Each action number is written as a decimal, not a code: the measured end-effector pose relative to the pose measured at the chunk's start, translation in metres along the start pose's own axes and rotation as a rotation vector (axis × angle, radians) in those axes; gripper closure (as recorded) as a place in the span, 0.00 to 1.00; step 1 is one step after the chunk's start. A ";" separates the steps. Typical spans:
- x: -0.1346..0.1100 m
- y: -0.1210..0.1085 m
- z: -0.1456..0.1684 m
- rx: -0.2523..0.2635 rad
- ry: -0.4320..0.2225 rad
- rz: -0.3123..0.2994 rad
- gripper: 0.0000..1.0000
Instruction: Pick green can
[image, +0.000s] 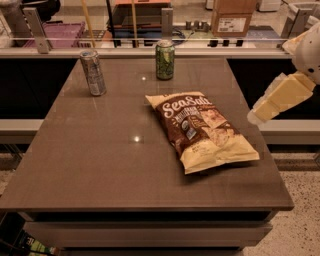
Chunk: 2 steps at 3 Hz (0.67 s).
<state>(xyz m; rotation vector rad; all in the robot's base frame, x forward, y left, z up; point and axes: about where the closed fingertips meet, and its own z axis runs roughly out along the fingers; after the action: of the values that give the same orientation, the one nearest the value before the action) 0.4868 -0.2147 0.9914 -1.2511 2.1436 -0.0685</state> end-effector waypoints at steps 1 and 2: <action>-0.010 -0.019 0.015 0.044 -0.090 0.104 0.00; -0.021 -0.027 0.029 0.085 -0.181 0.219 0.00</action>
Offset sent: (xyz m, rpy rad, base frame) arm 0.0712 0.0135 -0.0120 0.3984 -0.1826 -0.2694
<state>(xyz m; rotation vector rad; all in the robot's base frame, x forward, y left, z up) 0.5302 -0.2054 0.9885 -0.9311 2.0829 0.0447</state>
